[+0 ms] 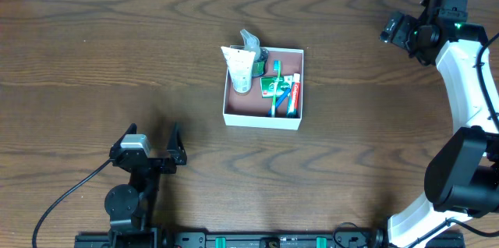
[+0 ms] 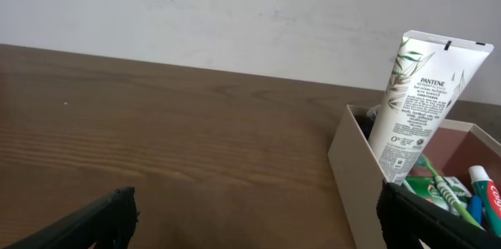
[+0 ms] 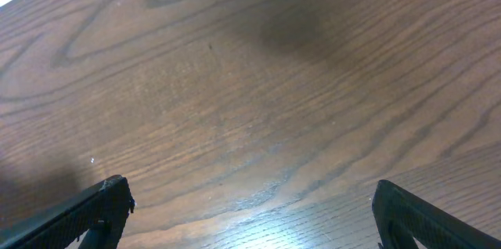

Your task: Pack container

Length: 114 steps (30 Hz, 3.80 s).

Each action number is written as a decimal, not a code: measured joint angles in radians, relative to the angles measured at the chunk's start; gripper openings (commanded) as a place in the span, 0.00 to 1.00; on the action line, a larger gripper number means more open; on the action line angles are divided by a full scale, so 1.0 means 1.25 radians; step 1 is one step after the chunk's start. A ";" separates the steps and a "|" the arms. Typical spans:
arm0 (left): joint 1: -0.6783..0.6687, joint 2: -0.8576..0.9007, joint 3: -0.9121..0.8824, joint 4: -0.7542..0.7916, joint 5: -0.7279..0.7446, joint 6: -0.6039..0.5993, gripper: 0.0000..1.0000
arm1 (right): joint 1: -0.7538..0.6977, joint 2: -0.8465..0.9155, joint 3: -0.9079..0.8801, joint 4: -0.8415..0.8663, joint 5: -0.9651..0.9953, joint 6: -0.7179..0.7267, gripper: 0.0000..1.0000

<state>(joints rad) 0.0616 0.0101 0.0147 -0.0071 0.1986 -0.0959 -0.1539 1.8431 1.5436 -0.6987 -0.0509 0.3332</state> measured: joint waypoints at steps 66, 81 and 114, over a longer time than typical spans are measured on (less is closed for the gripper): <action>0.000 0.000 0.002 -0.004 -0.003 0.000 0.98 | 0.179 -1.463 -1.229 0.505 0.017 -0.284 0.99; 0.000 0.000 0.002 -0.004 -0.003 0.000 0.98 | 0.137 -1.465 -1.229 0.504 0.020 -0.305 0.99; 0.000 0.000 0.002 -0.004 -0.003 0.000 0.98 | 0.137 -1.465 -1.229 0.504 0.020 -0.306 0.99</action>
<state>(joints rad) 0.0616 0.0105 0.0174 -0.0120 0.1947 -0.0956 0.0170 0.0124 0.0071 -0.0681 -0.0265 -0.0490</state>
